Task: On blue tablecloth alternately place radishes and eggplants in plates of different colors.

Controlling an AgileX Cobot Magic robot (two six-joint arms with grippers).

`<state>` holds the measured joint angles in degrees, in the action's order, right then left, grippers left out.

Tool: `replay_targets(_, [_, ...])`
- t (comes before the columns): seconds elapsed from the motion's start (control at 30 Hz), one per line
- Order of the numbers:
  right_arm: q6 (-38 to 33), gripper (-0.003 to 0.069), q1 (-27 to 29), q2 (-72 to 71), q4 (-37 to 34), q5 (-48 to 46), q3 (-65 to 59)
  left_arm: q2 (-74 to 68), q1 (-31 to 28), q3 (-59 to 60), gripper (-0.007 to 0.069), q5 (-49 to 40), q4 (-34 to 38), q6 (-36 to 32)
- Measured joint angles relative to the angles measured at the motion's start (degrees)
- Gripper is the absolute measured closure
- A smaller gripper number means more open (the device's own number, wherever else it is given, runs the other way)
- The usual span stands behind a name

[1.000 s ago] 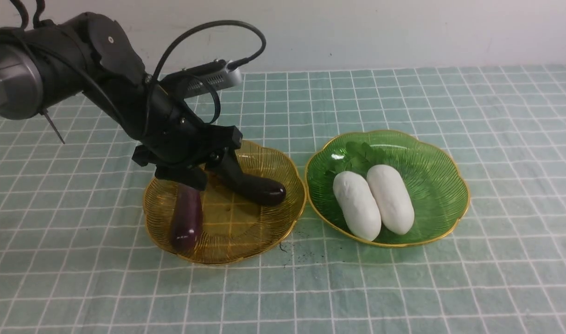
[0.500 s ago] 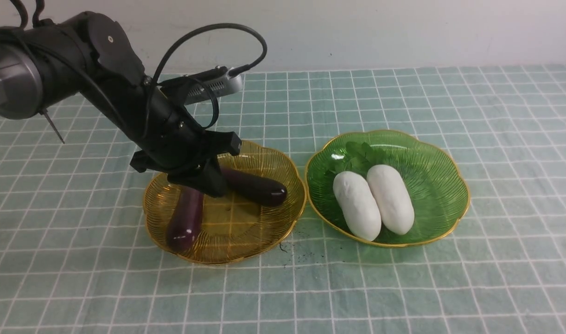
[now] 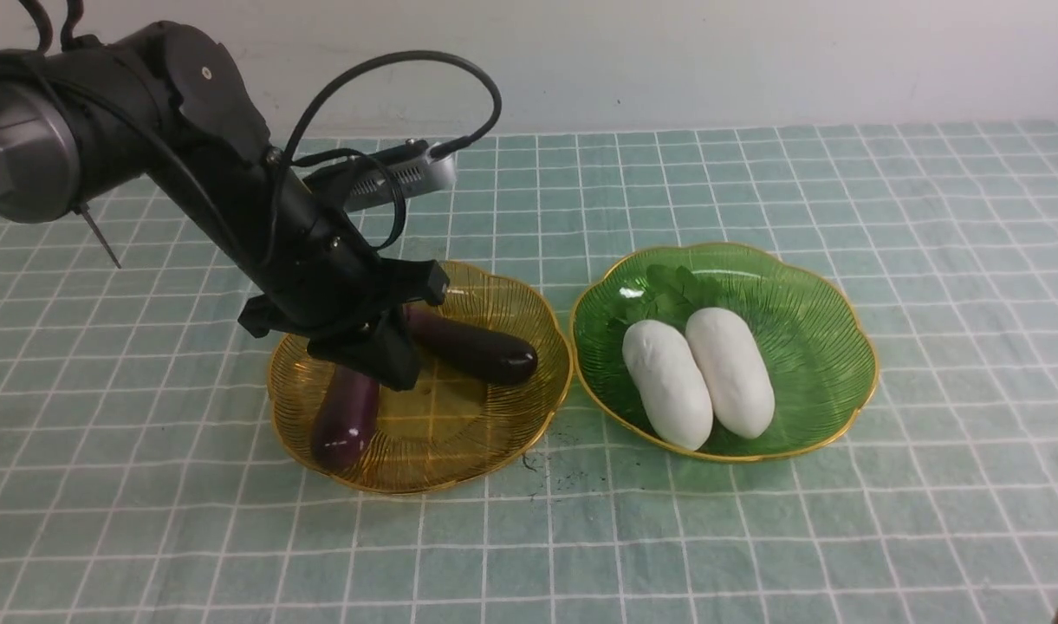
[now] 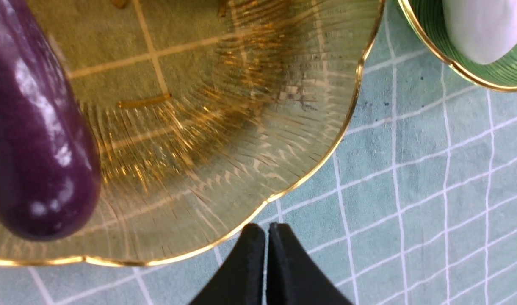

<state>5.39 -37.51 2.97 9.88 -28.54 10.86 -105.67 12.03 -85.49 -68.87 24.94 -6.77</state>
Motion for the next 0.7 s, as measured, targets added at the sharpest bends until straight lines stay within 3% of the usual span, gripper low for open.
replay_targets(0.3, [0.4,0.0674,0.0,0.0,-7.0,-1.2,-0.6,0.0,0.0,0.0,0.0632,-0.3,-0.2,0.0])
replay_targets(0.57, [0.4,0.0674,0.6,-3.0,-7.7,-1.6,-0.7,0.0,0.0,0.0,0.0632,-0.3,-0.5,-0.1])
replay_targets(0.7, [0.4,0.0674,7.6,-3.6,-7.8,-1.2,-3.2,0.0,0.0,0.0,0.0632,-0.3,-1.9,-0.2])
